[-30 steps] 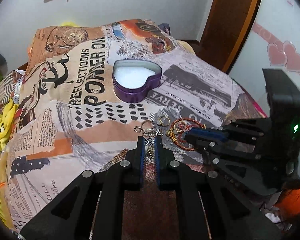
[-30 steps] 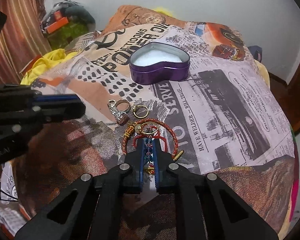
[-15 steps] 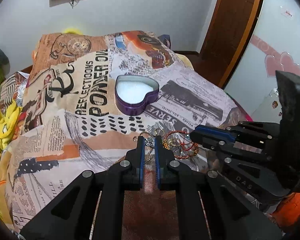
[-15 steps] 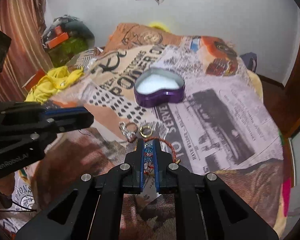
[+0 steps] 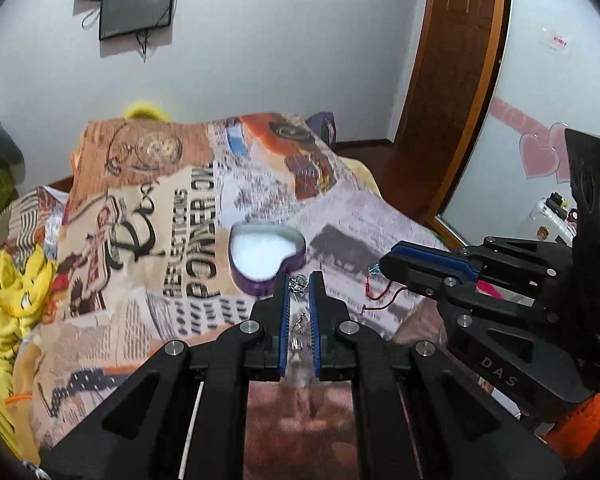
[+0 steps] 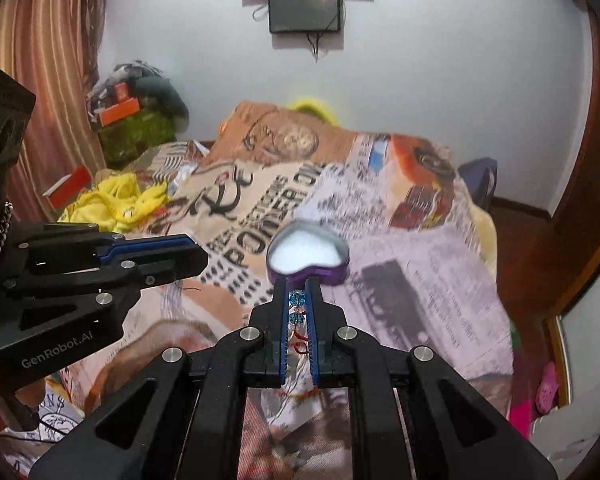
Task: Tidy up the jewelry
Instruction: 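Carry both held pieces over the open purple heart tin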
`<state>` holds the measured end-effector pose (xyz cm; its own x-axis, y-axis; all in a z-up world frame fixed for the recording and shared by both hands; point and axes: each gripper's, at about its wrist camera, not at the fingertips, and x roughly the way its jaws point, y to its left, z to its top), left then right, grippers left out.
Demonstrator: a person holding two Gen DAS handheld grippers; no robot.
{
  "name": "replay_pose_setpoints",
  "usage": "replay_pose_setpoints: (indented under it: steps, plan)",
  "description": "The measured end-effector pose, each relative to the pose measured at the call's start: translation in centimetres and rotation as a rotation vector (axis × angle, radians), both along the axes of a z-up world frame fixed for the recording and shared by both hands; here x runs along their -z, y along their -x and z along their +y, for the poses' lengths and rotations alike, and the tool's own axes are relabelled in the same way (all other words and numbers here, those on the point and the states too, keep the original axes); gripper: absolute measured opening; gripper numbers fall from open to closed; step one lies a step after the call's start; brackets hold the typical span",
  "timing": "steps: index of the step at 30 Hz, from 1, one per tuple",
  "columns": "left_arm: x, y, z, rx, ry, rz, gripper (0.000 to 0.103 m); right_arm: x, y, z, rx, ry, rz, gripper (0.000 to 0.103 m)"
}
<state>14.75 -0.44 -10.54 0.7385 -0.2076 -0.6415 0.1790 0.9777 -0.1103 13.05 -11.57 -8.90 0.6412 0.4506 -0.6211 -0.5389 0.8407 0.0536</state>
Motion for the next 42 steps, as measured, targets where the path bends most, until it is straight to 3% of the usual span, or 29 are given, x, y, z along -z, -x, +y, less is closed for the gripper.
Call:
replay_pose_setpoints:
  steps: [13, 22, 29, 42]
  plan:
    - [-1.3, -3.8, 0.8, -0.026, -0.026, -0.046, 0.008, -2.1, -2.3, 0.1, 0.004, -0.014, -0.093, 0.007]
    - [1.5, -7.6, 1.6, -0.033, -0.028, 0.030, 0.008, -1.5, -4.6, 0.7, -0.004, -0.014, -0.100, 0.007]
    - [4.3, -10.3, 1.7, -0.038, -0.054, 0.086, 0.008, 0.2, -7.3, 1.4, -0.010, -0.022, -0.054, 0.007]
    - [8.3, -13.5, 1.9, -0.004, -0.033, 0.188, 0.008, 3.3, -11.0, 3.0, -0.040, 0.017, 0.030, 0.007]
